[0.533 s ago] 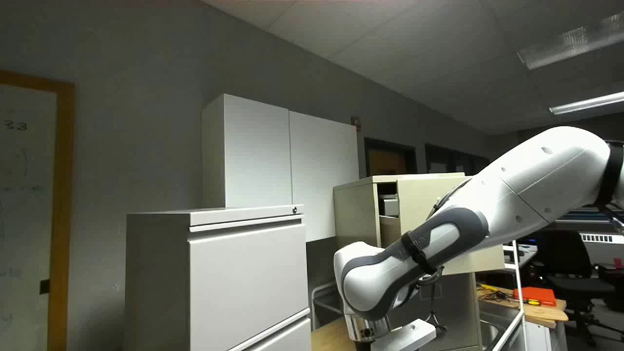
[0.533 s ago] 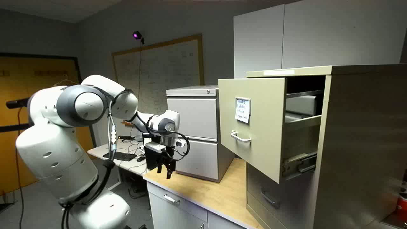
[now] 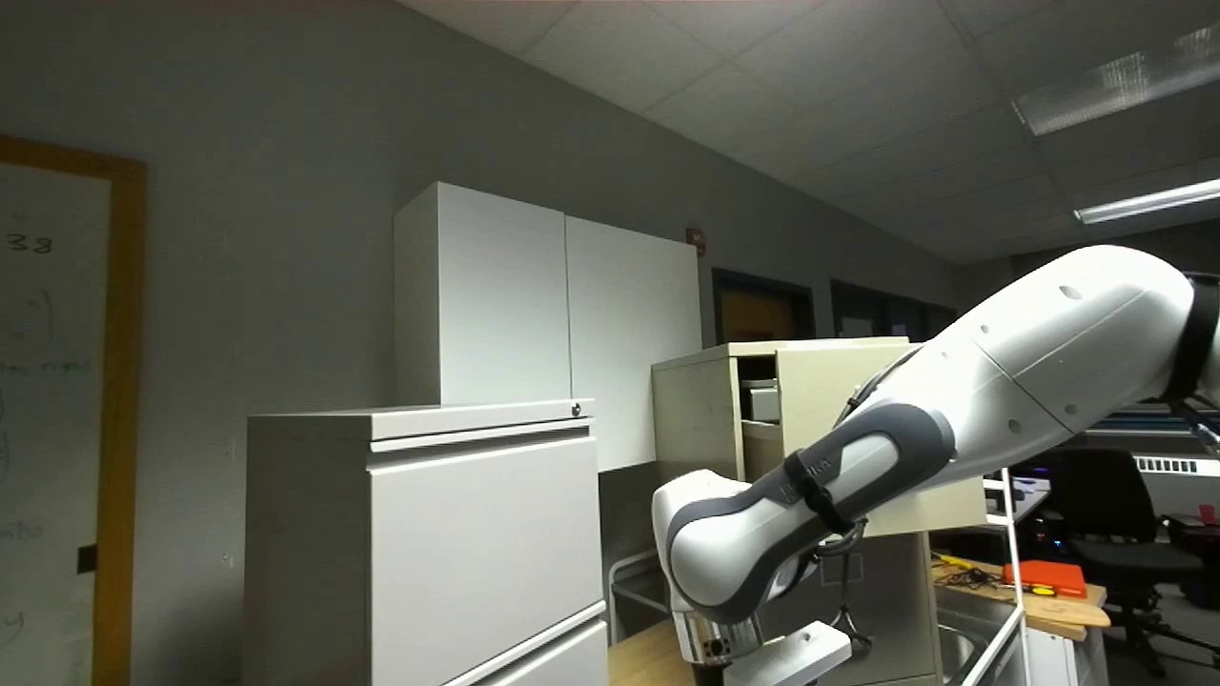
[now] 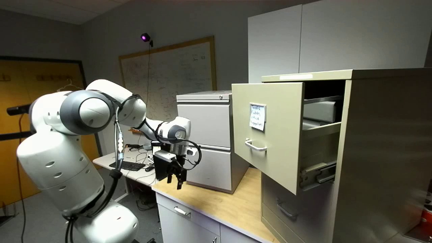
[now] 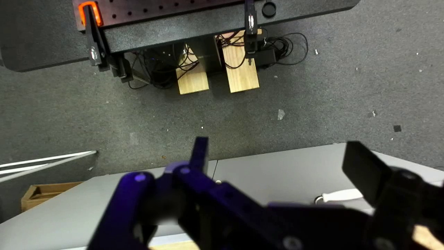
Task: Close the top drawer of the beige file cabinet
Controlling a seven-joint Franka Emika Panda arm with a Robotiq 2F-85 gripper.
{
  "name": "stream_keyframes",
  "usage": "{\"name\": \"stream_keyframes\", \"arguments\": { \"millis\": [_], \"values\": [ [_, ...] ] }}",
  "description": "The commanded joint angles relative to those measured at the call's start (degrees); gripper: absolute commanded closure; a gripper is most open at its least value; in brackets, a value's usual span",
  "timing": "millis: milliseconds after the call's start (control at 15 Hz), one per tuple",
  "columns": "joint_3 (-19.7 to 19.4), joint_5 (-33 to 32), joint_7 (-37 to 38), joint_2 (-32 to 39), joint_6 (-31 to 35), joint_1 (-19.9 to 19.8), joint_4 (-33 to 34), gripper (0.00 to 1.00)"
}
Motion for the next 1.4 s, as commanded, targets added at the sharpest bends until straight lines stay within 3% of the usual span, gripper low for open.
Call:
{"name": "stream_keyframes", "arguments": {
  "millis": [0,333,600,667,800,867,1333],
  "values": [
    [-0.5,-0.1,0.1,0.0,-0.1,0.5,0.1,0.0],
    [-0.1,-2.1,3.2,-1.4,1.3,-0.2,0.2,0.0],
    [0.0,-4.8,7.0,-6.5,4.0,-0.9,-1.3,0.01],
    [0.0,-5.5,8.0,-7.8,4.6,-1.3,-1.6,0.25],
    [-0.1,-6.7,9.9,-11.2,5.8,-2.4,-2.7,0.29],
    [-0.1,-7.3,10.8,-12.8,6.4,-3.1,-3.3,0.35],
    [-0.1,-12.0,17.0,-25.2,14.7,-10.9,-9.3,0.91]
  ]
}}
